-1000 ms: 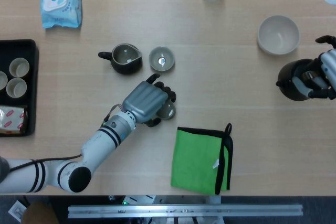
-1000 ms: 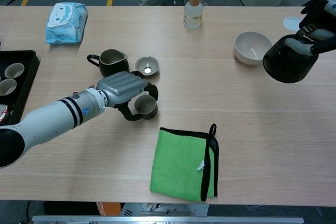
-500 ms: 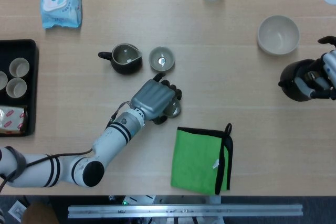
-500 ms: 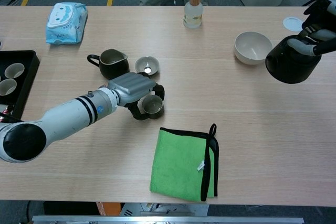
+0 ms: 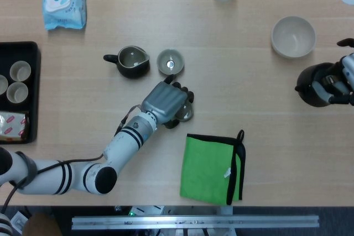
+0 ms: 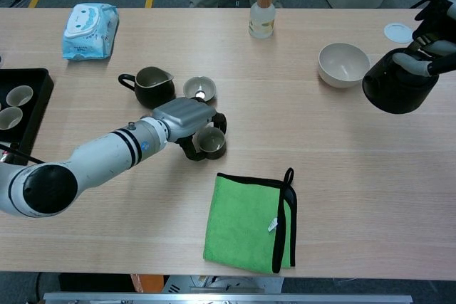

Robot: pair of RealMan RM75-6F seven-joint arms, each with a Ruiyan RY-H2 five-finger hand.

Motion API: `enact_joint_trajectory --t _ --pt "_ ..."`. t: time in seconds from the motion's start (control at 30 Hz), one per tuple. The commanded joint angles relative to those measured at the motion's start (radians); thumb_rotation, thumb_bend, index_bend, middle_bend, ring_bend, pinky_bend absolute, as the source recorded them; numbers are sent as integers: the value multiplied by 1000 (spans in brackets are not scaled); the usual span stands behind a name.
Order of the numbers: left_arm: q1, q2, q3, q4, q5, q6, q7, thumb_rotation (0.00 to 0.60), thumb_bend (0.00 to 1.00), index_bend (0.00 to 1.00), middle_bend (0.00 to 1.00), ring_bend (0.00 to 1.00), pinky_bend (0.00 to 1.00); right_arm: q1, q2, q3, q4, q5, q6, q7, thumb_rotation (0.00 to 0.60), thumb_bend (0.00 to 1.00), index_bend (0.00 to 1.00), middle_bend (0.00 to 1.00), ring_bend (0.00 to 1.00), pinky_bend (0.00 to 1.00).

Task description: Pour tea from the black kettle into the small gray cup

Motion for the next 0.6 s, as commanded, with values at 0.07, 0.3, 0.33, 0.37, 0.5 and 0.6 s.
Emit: enact_joint_trajectory --t 0.07,0.3,0.33,0.37,0.5,0.6 --pt "-5 -6 1 7 -3 0 -4 600 278 339 286 227 87 1 1 0 1 0 -2 0 461 354 1000 970 952 215" --pt "-8 -3 3 -1 2 9 -15 600 279 229 247 197 87 0 2 1 2 -2 0 5 461 354 1000 970 952 215" --pt "-7 -1 3 -4 3 10 -17 600 279 216 242 195 87 0 2 2 2 -2 1 5 461 355 1000 970 952 215" --pt "-7 0 4 -8 4 12 -19 600 278 202 235 193 87 0 3 1 2 -3 1 7 461 355 1000 970 952 215" --pt "-6 11 5 -26 10 23 -23 600 279 177 221 191 87 -2 5 2 0 -6 3 10 461 354 1000 970 952 215" --pt "-4 23 6 -45 13 33 -22 600 278 176 218 191 87 -3 7 2 -1 -8 6 13 461 354 1000 970 952 215"
